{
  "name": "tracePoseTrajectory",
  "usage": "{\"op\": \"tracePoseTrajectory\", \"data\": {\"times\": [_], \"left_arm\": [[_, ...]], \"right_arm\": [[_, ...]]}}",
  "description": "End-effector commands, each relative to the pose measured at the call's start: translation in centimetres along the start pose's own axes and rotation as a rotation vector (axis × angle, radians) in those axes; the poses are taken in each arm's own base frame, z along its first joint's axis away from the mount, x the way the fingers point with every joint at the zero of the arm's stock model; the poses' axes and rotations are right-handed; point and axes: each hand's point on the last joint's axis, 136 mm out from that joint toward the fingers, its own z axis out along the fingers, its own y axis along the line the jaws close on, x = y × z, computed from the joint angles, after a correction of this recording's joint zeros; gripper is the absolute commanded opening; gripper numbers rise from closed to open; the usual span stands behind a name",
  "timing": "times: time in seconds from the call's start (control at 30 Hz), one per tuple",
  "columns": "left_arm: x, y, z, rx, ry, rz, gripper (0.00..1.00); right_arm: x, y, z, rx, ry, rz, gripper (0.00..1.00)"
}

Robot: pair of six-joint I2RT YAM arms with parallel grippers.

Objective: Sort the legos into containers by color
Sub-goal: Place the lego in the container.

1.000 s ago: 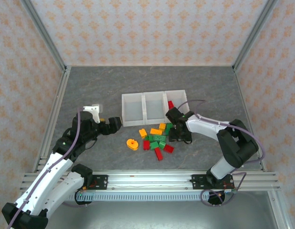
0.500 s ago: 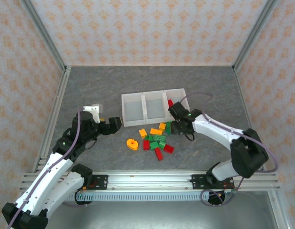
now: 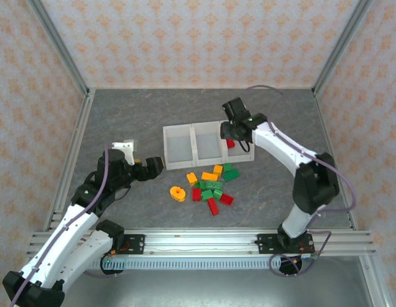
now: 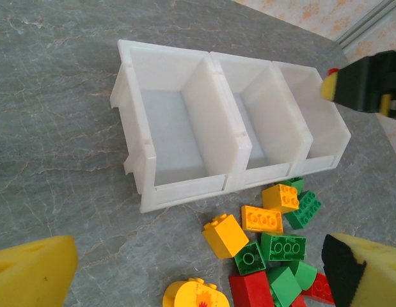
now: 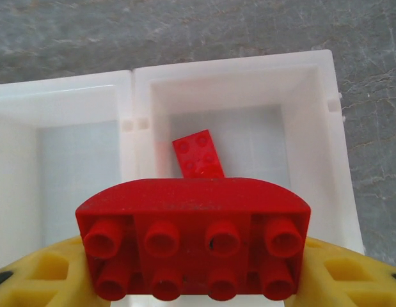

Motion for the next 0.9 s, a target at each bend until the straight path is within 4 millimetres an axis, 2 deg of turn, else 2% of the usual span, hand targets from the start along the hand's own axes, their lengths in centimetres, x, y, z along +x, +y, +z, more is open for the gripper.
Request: {"op": "tracePoseTrajectory", "data": {"times": [0.0, 0.13, 0.2, 0.33, 0.47, 0.7, 0.77, 0.87], "left_arm": [[-0.5, -0.7, -0.5, 0.032, -0.034, 0.032, 0.99], [-0.6, -0.8, -0.8, 0.041, -0.045, 0.034, 0.99], [-0.7, -0.8, -0.8, 0.039, -0.047, 0.033, 0.99], [-1.0, -0.8, -1.2, 0.036, -0.067, 0.036, 0.99], [-1.2, -0.9, -1.5, 0.046, -0.086, 0.036, 0.99], [-0.9, -0.8, -1.0, 0.041, -0.064, 0.033, 0.99], [-0.8, -0.8, -0.9, 0.040, -0.059, 0.033, 0.99], [-0.9, -0.8, -1.0, 0.039, -0.061, 0.032, 0.99]], "right_arm": [[-1.3, -0.2, 1.2, 0.019, -0.005, -0.014, 0.47], [-1.2, -1.5, 2.8, 0.061, 0.016, 0.012, 0.59], [-0.9, -2.1, 3.3, 0.082, 0.028, 0.028, 0.69], [-0.6, -2.5, 3.2, 0.094, 0.039, 0.034, 0.81], [-0.5, -2.5, 2.2, 0.083, 0.036, 0.043, 0.92], [0.5, -2.4, -1.1, 0.012, 0.023, 0.096, 1.00], [1.2, -3.4, -2.3, 0.036, 0.011, 0.149, 1.00], [2.7, -6.0, -3.9, 0.134, -0.010, 0.212, 1.00]]}}
